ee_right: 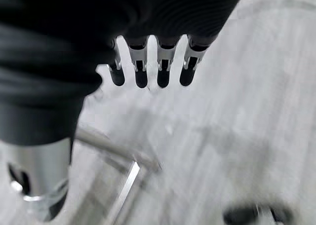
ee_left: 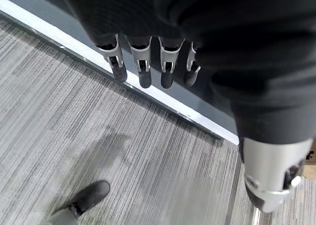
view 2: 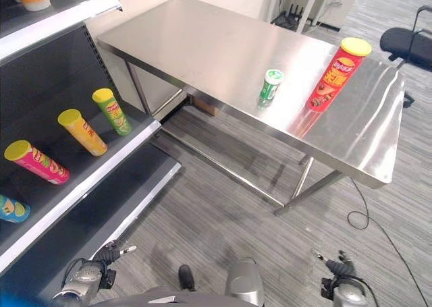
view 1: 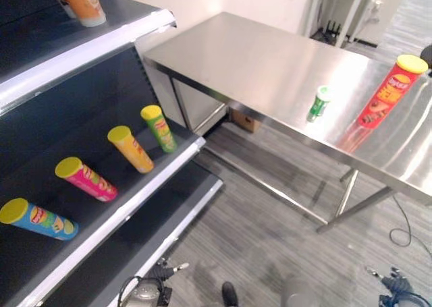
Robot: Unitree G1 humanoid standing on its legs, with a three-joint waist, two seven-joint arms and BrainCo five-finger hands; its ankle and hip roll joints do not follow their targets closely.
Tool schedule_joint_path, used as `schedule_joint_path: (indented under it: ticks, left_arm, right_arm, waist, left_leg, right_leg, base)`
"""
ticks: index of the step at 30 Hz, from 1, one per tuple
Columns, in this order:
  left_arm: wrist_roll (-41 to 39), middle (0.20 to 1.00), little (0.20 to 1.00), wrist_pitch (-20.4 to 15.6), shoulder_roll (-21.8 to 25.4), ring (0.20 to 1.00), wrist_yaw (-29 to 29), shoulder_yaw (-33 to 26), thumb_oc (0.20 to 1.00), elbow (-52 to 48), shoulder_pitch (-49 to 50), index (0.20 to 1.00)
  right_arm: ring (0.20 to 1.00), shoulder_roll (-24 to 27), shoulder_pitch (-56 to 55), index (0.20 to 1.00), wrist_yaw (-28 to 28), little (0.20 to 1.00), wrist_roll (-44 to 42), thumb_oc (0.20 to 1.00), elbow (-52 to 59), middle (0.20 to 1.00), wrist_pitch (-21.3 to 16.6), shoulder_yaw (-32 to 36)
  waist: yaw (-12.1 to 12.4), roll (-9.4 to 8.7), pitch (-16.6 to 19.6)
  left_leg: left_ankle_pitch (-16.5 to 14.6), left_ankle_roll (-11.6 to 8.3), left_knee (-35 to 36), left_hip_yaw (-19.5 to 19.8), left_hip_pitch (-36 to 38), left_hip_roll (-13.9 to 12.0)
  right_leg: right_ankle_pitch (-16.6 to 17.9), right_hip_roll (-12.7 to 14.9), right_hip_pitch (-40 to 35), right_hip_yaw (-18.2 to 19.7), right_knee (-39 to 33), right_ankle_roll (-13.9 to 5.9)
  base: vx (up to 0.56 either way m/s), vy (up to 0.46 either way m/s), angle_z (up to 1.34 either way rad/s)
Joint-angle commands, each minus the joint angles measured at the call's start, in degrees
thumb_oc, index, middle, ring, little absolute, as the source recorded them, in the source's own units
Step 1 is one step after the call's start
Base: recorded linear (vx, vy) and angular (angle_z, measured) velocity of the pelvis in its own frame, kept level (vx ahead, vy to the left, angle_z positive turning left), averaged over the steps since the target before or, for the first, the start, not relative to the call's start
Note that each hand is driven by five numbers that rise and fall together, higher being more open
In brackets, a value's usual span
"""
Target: Put the goods on the table back onto the shelves and tidy them up.
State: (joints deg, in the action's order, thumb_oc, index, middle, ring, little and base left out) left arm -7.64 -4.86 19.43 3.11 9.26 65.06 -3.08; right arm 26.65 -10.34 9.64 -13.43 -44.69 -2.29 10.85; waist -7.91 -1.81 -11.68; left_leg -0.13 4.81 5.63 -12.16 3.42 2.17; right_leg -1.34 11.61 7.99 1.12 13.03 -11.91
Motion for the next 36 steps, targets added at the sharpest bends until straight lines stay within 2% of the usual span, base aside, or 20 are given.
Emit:
schedule_joint_path:
  ticks: [1,4,6,9,10,12,13,21,23,27,32,36]
  left_arm:
    - [2.3,1.0,1.0,-1.3,0.2,1.0,-0.9,-0.8,1.0,-0.5,-0.7,1.0]
    - [2.1,1.0,1.0,-1.6,0.1,1.0,-1.3,-1.9,1.0,-0.9,-0.1,1.0]
    - [1.9,1.0,1.0,-2.0,0.0,1.0,-2.0,-2.7,1.0,-1.9,0.7,1.0]
    - [2.1,1.0,1.0,-2.1,-0.6,1.0,-2.3,-2.9,1.0,-2.1,1.3,1.0]
    - [2.5,1.0,1.0,-2.5,-1.7,1.0,-2.3,-2.8,1.0,-2.6,2.1,1.0]
    - [2.5,1.0,1.0,-2.5,-2.0,1.0,-2.2,-2.6,1.0,-2.9,2.3,1.0]
    - [2.4,1.0,1.0,-2.6,-2.5,1.0,-1.6,-2.2,1.0,-2.9,2.4,1.0]
    - [0.8,1.0,1.0,-2.7,-2.7,1.0,-1.1,-2.0,1.0,-4.2,4.0,1.0]
    - [0.5,1.0,1.0,-2.5,-2.5,1.0,-0.8,-1.7,1.0,-4.4,4.7,1.0]
    - [-0.1,1.0,1.0,-2.5,-2.7,1.0,-0.2,-1.3,1.0,-4.6,5.0,1.0]
    - [-0.5,1.0,1.0,-2.1,-2.7,1.0,0.6,-0.8,1.0,-4.2,4.6,1.0]
    - [-0.5,1.0,1.0,-2.0,-2.6,1.0,0.6,-0.1,1.0,-4.6,5.0,1.0]
  right_arm:
    - [1.0,7.1,2.9,1.0,-0.5,1.0,0.5,1.0,4.7,1.0,-3.0,2.0]
    - [1.0,9.3,1.2,1.0,-2.4,1.0,-0.5,1.0,10.1,1.0,-3.8,4.8]
    - [1.0,14.9,-0.4,1.0,-5.6,1.0,-3.3,1.0,19.2,1.0,-5.6,9.2]
    - [1.0,16.4,-1.4,1.0,-6.4,1.0,-4.4,1.0,24.6,1.0,-6.6,12.2]
    - [1.0,19.1,0.0,1.0,-4.6,1.0,-2.7,1.0,29.8,1.0,-8.2,15.6]
    - [1.0,20.0,0.6,1.0,-3.7,1.0,-1.8,1.0,30.8,1.0,-8.6,16.6]
    - [1.0,22.3,3.5,1.0,-0.3,1.0,0.8,1.0,31.1,1.0,-9.3,16.9]
    - [1.0,27.9,6.6,1.0,1.6,1.0,2.3,1.0,31.3,1.0,-9.2,17.8]
    - [1.0,31.1,8.9,1.0,2.8,1.0,4.7,1.0,28.8,1.0,-8.2,16.3]
    - [1.0,34.0,11.9,1.0,3.8,1.0,7.7,1.0,25.0,1.0,-6.5,12.7]
    - [1.0,35.2,14.8,1.0,5.8,1.0,9.8,1.0,22.9,1.0,-4.6,10.4]
    - [1.0,35.7,17.6,1.0,5.5,1.0,8.7,1.0,21.4,1.0,-4.5,7.8]
  waist:
    - [-1.2,0.24,-0.9]
    - [-1.0,-0.5,-0.5]
    - [-0.7,-1.31,0.4]
    - [-0.6,-1.48,1.0]
    - [-0.1,-1.72,2.1]
    - [0.1,-1.7,2.3]
    - [0.8,-1.64,2.7]
    - [2.3,-1.8,3.4]
    - [3.1,-1.87,3.5]
    - [3.4,-1.85,3.5]
    - [3.7,-1.59,3.4]
    - [4.1,-1.43,3.4]
  left_leg:
    - [-4.1,-5.45,-5.3,3.8,-1.8,-2.8]
    - [-4.3,-5.64,-5.4,3.6,-1.6,-2.9]
    - [-4.4,-6.32,-5.5,3.7,-1.4,-3.4]
    - [-4.5,-6.72,-5.3,4.0,-0.9,-3.9]
    - [-4.8,-7.17,-5.0,4.2,-0.3,-4.5]
    - [-4.8,-7.29,-4.9,4.4,0.0,-4.7]
    - [-4.8,-7.56,-4.5,4.7,0.5,-4.9]
    - [-4.4,-8.8,-3.5,5.6,1.7,-6.1]
    - [-4.2,-9.19,-3.4,5.9,1.9,-6.5]
    - [-4.0,-9.51,-3.3,6.2,2.4,-6.8]
    - [-3.8,-9.93,-3.0,6.8,2.5,-7.2]
    - [-3.6,-10.06,-2.9,6.8,2.6,-7.4]
  right_leg:
    - [-0.5,-3.1,-3.1,-1.8,-6.7,0.89]
    - [0.2,-3.1,-4.1,-1.5,-8.5,0.78]
    - [0.4,-3.1,-5.9,-2.2,-11.0,0.97]
    - [0.2,-3.2,-7.2,-2.7,-12.1,1.2]
    - [-0.4,-3.3,-8.8,-3.5,-13.0,1.46]
    - [-0.6,-3.4,-9.3,-3.8,-13.4,1.54]
    - [-1.0,-3.5,-10.4,-4.3,-14.0,1.7]
    - [-2.2,-4.1,-12.4,-6.1,-14.6,2.34]
    - [-2.5,-4.3,-13.2,-6.8,-14.7,2.59]
    - [-2.7,-4.5,-13.9,-7.5,-14.8,2.76]
    - [-3.3,-4.7,-14.5,-8.3,-15.0,3.13]
    - [-3.3,-4.8,-14.6,-8.5,-15.2,3.17]
  base:
    - [0.04,-0.039,0.13]
    - [0.05,-0.05,0.18]
    - [0.08,-0.114,0.05]
    - [0.08,-0.079,0.06]
    - [0.09,-0.078,0.1]
    - [0.08,-0.083,0.04]
    - [0.06,-0.066,0.08]
    - [0.04,-0.063,0.17]
    - [0.03,-0.078,0.23]
    - [0.02,-0.041,0.13]
    - [0.03,-0.052,0.05]
    - [0.01,-0.027,0.01]
